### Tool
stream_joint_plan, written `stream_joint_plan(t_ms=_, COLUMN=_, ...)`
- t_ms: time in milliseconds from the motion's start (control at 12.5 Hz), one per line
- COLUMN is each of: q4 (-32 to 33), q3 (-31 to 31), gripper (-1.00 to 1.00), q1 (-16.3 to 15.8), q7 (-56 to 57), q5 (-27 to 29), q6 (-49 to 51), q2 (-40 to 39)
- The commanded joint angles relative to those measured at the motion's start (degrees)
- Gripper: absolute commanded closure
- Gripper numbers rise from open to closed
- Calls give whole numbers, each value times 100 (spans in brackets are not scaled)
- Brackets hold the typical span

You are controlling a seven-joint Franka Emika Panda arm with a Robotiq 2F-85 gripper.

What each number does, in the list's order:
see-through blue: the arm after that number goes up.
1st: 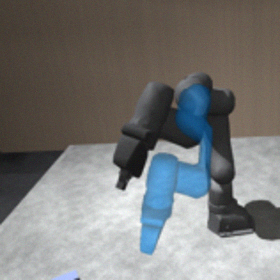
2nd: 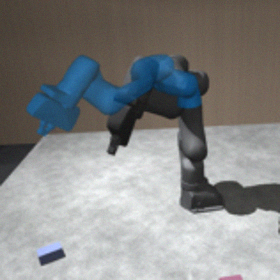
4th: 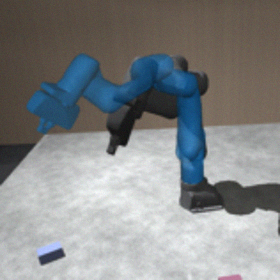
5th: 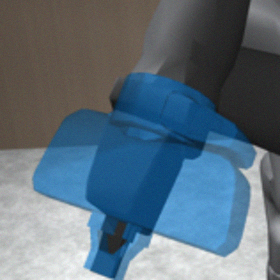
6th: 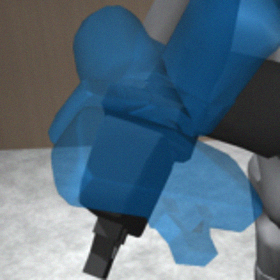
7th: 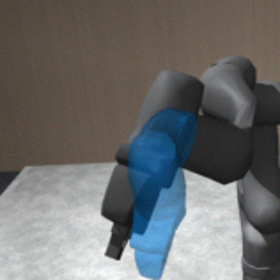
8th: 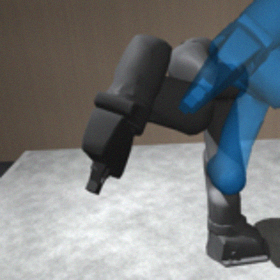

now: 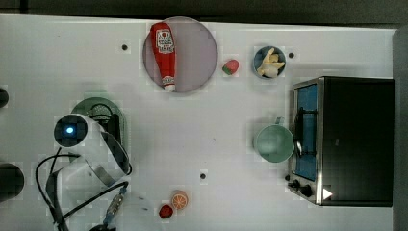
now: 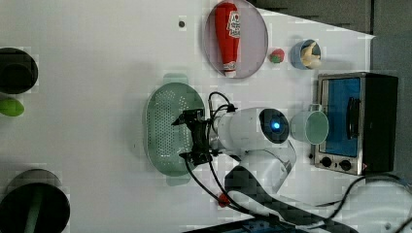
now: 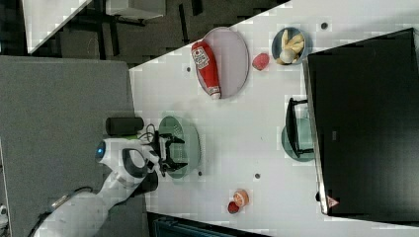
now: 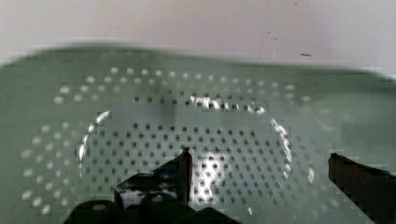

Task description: Drag strainer left to right.

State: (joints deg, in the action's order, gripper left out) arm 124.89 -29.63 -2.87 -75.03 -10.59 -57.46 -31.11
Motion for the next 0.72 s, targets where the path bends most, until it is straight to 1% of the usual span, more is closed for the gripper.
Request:
stream_joint_plan(t_ms=80, q4=-1, q3=261, gripper=-100, q1=-169, q7=-374, q5=-58, q6=-287, q2=104)
stream_joint_plan(t_ms=560, q4=47, q3=554, gripper=-100, q1=-167, q7=-364, q5=-117, q6=-360, q2=69)
stream_joint_plan(t_ms=720, q4=126, q3=643, gripper=-100, q1=-121, q7=-353, q5=-117, q6=-364, q2=141)
